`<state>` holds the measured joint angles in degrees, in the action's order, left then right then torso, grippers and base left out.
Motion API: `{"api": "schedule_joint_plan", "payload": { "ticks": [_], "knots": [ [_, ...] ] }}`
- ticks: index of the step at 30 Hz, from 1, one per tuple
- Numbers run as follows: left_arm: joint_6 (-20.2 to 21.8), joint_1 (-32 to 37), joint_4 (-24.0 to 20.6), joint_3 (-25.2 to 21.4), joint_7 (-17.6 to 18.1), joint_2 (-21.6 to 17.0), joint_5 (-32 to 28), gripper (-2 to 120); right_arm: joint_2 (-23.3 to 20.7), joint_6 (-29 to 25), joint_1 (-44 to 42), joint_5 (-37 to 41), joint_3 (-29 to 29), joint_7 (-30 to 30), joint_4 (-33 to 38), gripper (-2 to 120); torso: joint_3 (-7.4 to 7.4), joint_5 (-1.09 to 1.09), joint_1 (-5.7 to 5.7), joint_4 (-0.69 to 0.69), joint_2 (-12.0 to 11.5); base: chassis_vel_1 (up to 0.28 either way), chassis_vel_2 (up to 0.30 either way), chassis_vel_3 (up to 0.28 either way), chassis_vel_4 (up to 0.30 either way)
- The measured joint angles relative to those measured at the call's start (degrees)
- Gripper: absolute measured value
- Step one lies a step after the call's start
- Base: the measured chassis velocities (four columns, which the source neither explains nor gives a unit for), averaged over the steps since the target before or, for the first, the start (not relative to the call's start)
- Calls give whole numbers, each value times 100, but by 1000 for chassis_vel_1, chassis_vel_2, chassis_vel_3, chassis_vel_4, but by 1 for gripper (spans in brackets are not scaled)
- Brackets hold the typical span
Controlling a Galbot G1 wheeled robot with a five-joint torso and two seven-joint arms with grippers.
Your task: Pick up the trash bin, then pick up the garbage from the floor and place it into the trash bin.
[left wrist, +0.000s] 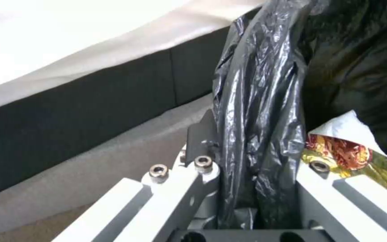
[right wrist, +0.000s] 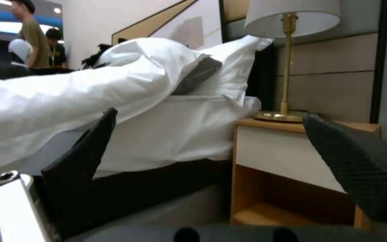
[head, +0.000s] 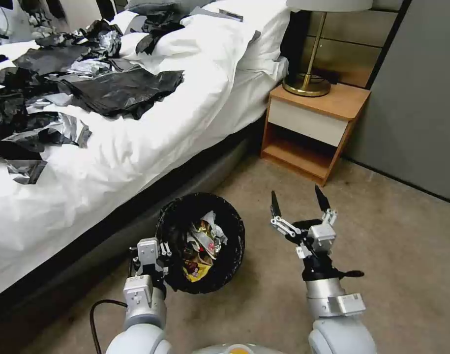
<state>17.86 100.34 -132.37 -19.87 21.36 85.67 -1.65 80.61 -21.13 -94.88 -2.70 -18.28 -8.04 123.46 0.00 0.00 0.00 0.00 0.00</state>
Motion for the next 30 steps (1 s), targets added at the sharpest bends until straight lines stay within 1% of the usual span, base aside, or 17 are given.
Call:
{"api": "schedule_joint_plan", "payload": {
  "ticks": [6, 16, 22, 25, 30],
  "knots": [
    [-1, 36, -46, 32, 0, 7, 1, 1, 0, -25, 50, -105, -109, 9, -58, 100, 0, 0, 0, 0, 0, 0, 0, 0, 0],
    [77, 263, -85, 131, -55, -2, 233, 1, -74, 64, 359, 158, -291, -49, -154, 100, 0, 1, 0, 0, 0, 5, 3, 4, 6],
    [107, 410, -127, 181, -48, 17, 182, 1, 24, 71, 373, 168, -172, -38, -201, 100, 0, 0, 0, 0, 0, 70, 69, 61, 67],
    [108, 494, -129, 191, -42, 31, 207, 1, 66, 206, 386, 160, -155, -159, -200, 100, 0, 1, 0, 0, 0, 90, 91, 84, 79],
    [117, 533, -154, 193, -46, 36, 215, 1, 61, 277, 396, 173, -150, -208, -175, 100, 0, 0, 0, 0, 0, 97, 98, 97, 106]
  ]
}}
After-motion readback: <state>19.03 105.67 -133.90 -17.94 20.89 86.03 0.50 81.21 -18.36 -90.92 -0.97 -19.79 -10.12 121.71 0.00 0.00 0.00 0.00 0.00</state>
